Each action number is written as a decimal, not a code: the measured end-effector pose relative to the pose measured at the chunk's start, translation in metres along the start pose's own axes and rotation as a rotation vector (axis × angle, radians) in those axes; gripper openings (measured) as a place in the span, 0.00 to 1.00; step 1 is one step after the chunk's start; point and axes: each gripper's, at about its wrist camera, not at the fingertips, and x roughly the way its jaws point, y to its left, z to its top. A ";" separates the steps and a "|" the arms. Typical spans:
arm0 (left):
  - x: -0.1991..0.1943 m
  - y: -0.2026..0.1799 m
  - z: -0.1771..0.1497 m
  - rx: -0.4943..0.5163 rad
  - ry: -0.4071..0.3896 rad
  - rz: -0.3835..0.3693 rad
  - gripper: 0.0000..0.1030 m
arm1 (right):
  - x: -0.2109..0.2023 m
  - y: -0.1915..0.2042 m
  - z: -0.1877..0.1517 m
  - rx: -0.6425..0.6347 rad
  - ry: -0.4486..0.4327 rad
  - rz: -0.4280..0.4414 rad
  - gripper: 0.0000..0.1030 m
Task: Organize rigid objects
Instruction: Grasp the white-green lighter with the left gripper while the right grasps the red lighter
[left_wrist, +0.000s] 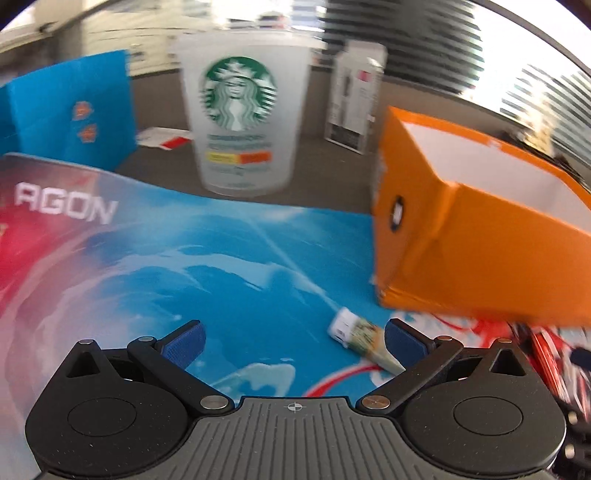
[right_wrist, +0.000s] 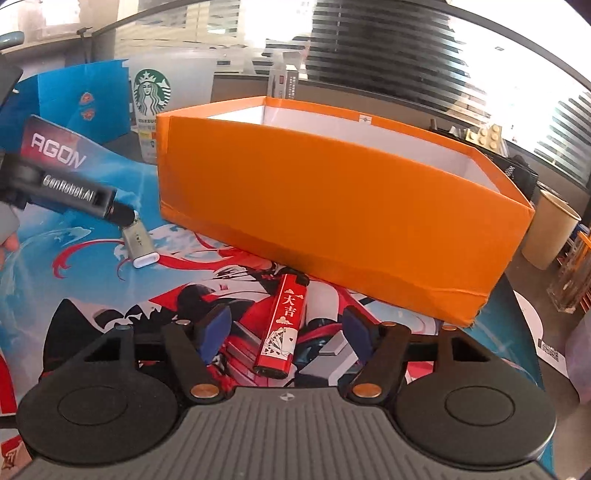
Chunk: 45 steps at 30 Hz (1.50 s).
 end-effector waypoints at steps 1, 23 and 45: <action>0.002 -0.002 0.000 -0.005 0.011 0.014 1.00 | 0.000 -0.001 0.000 -0.001 -0.001 0.009 0.63; -0.009 -0.009 -0.020 0.158 -0.081 -0.060 0.21 | -0.001 -0.003 -0.002 0.015 0.018 0.074 0.85; -0.034 0.009 -0.034 0.160 -0.062 -0.222 0.20 | -0.014 -0.008 0.001 0.081 -0.012 0.009 0.17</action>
